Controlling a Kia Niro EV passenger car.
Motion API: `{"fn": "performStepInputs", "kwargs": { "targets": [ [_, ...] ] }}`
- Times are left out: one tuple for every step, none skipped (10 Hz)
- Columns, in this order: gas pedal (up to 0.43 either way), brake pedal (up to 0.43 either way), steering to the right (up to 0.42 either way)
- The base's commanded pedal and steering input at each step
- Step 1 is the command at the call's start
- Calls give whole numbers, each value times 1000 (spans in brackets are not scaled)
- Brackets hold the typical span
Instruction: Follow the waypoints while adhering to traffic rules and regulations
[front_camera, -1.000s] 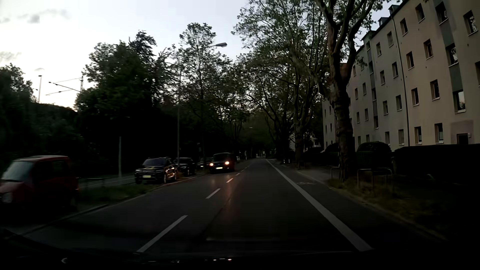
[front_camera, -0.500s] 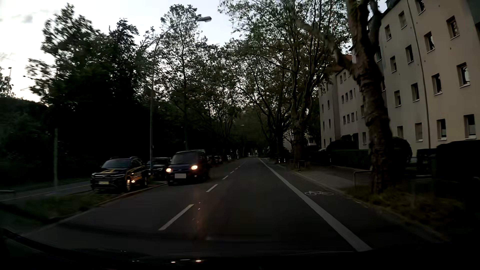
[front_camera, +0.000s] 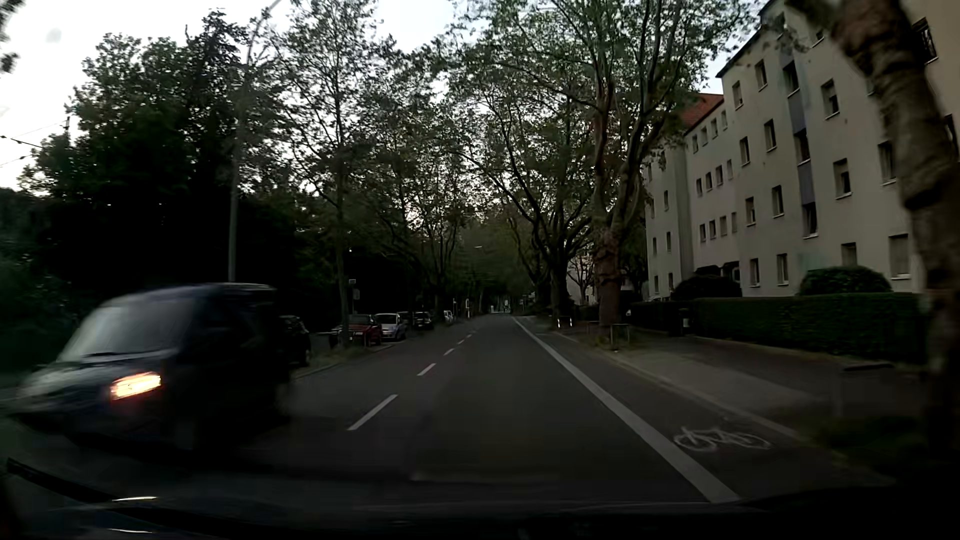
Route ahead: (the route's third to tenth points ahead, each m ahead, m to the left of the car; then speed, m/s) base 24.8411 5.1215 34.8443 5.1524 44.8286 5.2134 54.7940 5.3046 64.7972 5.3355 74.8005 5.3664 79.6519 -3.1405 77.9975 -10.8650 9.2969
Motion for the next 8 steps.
{"fn": "performStepInputs", "kwargs": {
  "targets": [
    [118,0,-1],
    [118,0,0],
    [118,0,1],
    [118,0,1],
    [118,0,2],
    [118,0,3],
    [118,0,4],
    [130,0,4]
  ]
}}
